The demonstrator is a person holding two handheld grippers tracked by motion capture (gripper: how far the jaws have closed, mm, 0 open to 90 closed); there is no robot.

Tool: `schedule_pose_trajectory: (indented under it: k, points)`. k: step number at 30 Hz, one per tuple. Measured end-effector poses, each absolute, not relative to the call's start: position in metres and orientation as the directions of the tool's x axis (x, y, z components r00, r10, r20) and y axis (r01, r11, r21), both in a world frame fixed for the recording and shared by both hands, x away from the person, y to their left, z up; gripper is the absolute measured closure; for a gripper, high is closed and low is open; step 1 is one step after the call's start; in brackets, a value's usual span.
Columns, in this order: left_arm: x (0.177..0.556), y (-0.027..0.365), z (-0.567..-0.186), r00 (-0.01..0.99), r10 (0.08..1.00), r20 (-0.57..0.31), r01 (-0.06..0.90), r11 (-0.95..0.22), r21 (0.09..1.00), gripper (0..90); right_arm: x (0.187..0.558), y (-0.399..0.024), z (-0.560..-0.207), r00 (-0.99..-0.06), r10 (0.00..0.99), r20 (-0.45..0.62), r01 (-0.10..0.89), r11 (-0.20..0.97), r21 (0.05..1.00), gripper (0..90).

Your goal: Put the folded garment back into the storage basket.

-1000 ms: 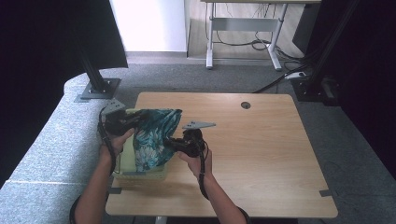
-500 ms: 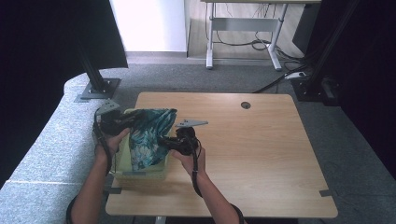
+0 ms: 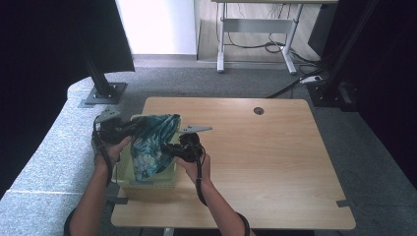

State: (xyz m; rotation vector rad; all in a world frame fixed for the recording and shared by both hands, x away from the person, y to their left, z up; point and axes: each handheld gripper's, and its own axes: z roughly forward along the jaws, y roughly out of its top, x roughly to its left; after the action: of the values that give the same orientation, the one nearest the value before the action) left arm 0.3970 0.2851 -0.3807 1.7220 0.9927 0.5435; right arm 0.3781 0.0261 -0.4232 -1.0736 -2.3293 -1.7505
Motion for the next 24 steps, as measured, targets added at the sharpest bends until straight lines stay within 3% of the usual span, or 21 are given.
schedule_pose_trajectory:
  k: [24]
  points:
    - [0.399,0.300,-0.401,0.529,0.838,-0.132,0.398,-0.108,0.911,81.4,0.384,0.051,-0.440,-0.759,0.501,0.416,0.554,0.159,0.817,83.5]
